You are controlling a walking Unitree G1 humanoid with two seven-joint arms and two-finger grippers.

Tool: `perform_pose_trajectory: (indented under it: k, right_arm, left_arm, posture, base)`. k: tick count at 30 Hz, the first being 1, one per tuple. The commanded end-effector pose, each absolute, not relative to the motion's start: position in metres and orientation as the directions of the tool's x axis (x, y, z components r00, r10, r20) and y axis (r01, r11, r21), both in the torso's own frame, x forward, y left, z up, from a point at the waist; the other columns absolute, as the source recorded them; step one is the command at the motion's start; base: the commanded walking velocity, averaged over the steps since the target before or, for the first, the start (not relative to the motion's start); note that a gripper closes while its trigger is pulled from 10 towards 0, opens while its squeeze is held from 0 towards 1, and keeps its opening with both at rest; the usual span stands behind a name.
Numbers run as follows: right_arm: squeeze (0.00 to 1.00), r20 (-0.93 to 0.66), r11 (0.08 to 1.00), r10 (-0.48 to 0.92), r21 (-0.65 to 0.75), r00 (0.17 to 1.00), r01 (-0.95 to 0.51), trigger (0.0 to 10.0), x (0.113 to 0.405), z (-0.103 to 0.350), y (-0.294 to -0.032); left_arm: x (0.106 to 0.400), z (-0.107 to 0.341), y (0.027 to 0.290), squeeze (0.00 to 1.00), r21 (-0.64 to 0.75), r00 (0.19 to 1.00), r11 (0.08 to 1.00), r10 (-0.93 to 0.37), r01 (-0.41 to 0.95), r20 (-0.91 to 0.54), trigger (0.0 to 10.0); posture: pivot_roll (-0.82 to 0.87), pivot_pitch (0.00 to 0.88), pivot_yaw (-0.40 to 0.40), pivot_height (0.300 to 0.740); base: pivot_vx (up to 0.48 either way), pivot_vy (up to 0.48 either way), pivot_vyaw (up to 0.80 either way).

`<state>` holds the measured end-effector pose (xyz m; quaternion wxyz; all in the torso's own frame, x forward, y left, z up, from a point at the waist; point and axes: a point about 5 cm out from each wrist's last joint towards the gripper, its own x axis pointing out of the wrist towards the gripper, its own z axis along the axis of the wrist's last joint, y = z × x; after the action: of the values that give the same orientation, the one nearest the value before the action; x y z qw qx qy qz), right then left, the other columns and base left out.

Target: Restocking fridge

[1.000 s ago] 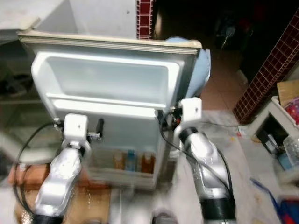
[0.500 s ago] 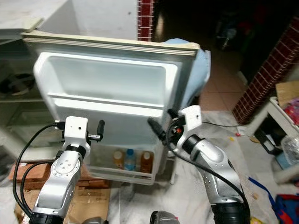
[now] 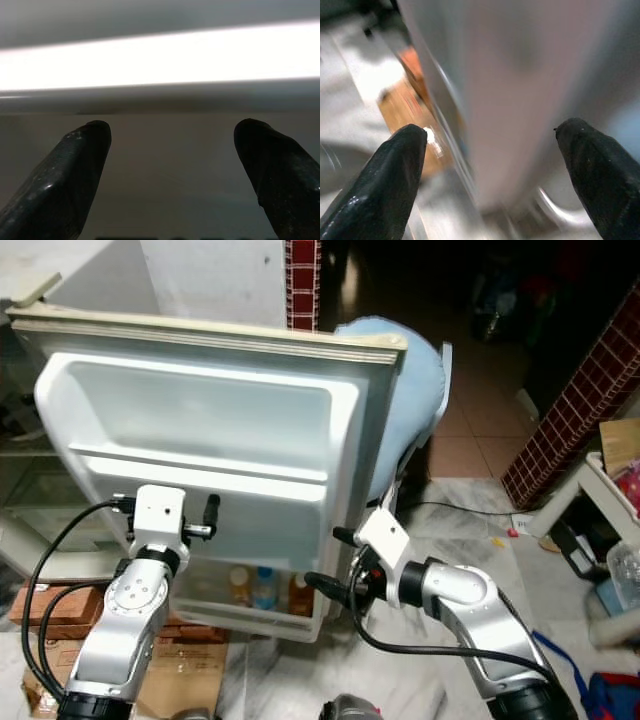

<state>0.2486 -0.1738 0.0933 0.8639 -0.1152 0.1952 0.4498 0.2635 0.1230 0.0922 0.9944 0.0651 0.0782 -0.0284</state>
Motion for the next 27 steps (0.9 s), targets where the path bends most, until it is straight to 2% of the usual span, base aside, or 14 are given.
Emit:
perform_pose_trajectory:
  k: [1,4,8,11,16,20,21,24,26,27]
  right_arm:
    - [0.00,-0.450,0.566,0.718,-0.066,0.531,-0.822,10.0,0.253,0.095,-0.176]
    - [0.00,-0.460,0.542,0.723,-0.083,0.515,-0.836,10.0,0.252,0.095,-0.177]
    - [0.00,-0.473,0.567,0.692,-0.111,0.546,-0.816,10.0,0.257,0.093,-0.181]
    - [0.00,-0.468,0.597,0.664,-0.138,0.583,-0.790,10.0,0.263,0.094,-0.183]
    - [0.00,-0.390,0.737,0.561,-0.168,0.731,-0.655,10.0,0.284,0.103,-0.189]
    - [0.00,-0.340,0.790,0.517,-0.165,0.786,-0.591,10.0,0.291,0.107,-0.188]
    - [0.00,-0.292,0.831,0.472,-0.169,0.832,-0.531,10.0,0.297,0.111,-0.187]
    - [0.00,-0.234,0.883,0.404,-0.155,0.884,-0.444,10.0,0.304,0.115,-0.183]
    - [0.00,-0.213,0.902,0.371,-0.150,0.904,-0.405,10.0,0.307,0.116,-0.183]
    - [0.00,-0.177,0.934,0.314,-0.118,0.933,-0.337,10.0,0.312,0.120,-0.182]
  left_arm:
    - [0.264,0.094,0.125,0.00,0.141,0.987,0.988,-0.042,0.064,-0.154,10.0]
    - [0.264,0.094,0.124,0.00,0.140,0.987,0.988,-0.041,0.063,-0.154,10.0]
    - [0.265,0.095,0.124,0.00,0.135,0.989,0.989,-0.035,0.055,-0.146,10.0]
    - [0.265,0.096,0.124,0.00,0.118,0.990,0.992,-0.024,0.041,-0.137,10.0]
    - [0.265,0.094,0.135,0.00,0.114,0.982,0.990,0.100,-0.082,-0.162,10.0]
    - [0.264,0.091,0.143,0.00,0.089,0.965,0.983,0.176,-0.161,-0.193,10.0]
    - [0.264,0.089,0.148,0.00,0.082,0.955,0.977,0.210,-0.197,-0.210,10.0]
    - [0.263,0.088,0.152,0.00,0.080,0.945,0.972,0.234,-0.222,-0.227,10.0]
    - [0.263,0.087,0.152,0.00,0.082,0.942,0.972,0.235,-0.221,-0.241,10.0]
    - [0.260,0.083,0.152,0.00,0.070,0.936,0.979,0.206,-0.194,-0.285,10.0]
  posture:
    - [-0.01,0.000,-0.001,0.740]
    - [0.00,0.000,0.000,0.740]
    - [0.00,0.000,0.000,0.740]
    - [0.00,0.000,0.000,0.740]
    - [0.00,0.000,-0.003,0.740]
    - [0.00,0.000,-0.004,0.740]
    - [0.00,0.000,-0.006,0.740]
    - [0.00,0.000,-0.007,0.740]
    - [0.01,0.000,-0.007,0.740]
    - [0.01,0.000,-0.007,0.740]
  base:
    - [0.000,-0.480,0.00]
    - [0.000,-0.480,0.00]
    - [0.000,-0.480,0.00]
    - [0.000,0.000,0.00]
    - [0.000,0.000,0.00]
    - [0.000,0.000,0.00]
    - [0.000,0.000,0.79]
    - [0.000,0.000,0.79]
    - [0.000,0.000,0.79]
    - [0.000,0.000,0.79]
